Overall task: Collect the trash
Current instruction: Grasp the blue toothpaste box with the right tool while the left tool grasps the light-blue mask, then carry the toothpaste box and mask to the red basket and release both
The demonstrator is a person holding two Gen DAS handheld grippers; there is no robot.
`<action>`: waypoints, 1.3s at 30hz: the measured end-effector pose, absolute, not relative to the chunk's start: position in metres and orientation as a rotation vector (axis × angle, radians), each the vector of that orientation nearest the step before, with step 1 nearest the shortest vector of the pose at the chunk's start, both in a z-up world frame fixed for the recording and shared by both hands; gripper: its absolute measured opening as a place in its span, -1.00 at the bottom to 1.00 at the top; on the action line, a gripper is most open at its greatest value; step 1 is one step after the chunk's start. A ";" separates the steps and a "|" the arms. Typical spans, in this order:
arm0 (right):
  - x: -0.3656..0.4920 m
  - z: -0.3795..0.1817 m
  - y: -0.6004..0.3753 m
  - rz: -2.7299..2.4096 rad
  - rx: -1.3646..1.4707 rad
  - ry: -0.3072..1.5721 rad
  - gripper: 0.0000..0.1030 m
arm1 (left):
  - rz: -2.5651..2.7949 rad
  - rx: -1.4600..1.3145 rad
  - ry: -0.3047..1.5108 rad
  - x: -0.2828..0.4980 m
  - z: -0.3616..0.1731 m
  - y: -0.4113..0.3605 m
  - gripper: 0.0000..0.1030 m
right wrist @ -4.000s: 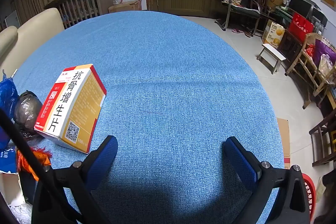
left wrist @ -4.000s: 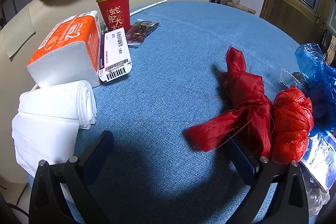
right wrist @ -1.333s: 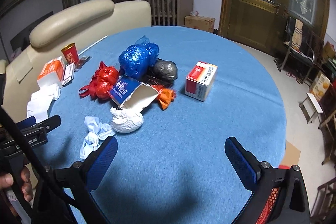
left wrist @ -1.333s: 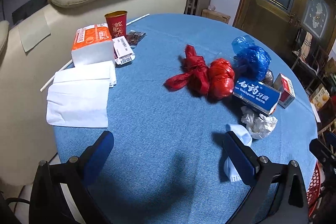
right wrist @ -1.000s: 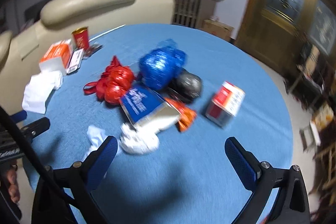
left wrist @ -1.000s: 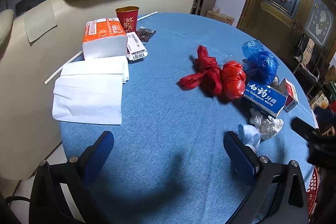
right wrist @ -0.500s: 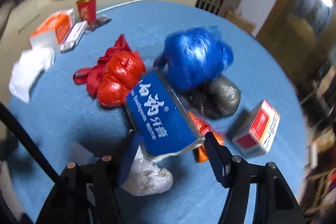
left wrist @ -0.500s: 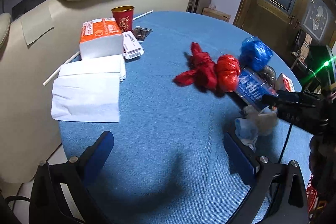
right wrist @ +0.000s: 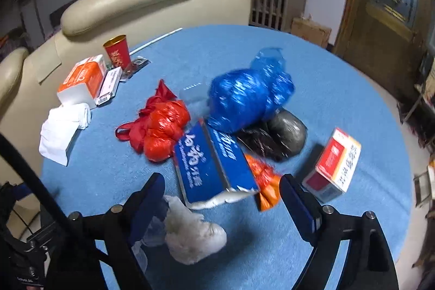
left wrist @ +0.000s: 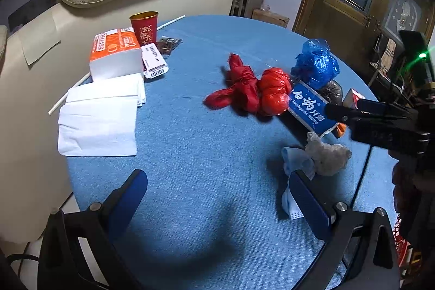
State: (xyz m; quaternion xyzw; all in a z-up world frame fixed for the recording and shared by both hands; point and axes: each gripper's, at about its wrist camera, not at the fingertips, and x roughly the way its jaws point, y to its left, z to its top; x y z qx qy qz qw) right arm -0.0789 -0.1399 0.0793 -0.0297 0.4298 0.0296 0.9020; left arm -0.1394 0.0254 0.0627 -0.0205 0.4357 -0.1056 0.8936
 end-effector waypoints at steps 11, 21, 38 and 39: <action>-0.040 0.035 -0.097 -0.024 -0.332 1.013 0.42 | -0.198 -0.078 0.910 -0.136 0.055 0.044 1.00; -0.060 0.074 -0.152 0.049 0.049 0.964 0.24 | -0.266 -0.045 0.925 -0.133 0.051 0.007 1.00; -0.227 0.112 -0.245 0.093 0.521 0.730 0.24 | -0.366 0.162 0.996 -0.123 0.016 -0.079 -0.44; -0.236 0.111 -0.253 0.078 0.536 0.728 0.24 | -0.367 0.142 1.002 -0.124 0.019 -0.075 -0.47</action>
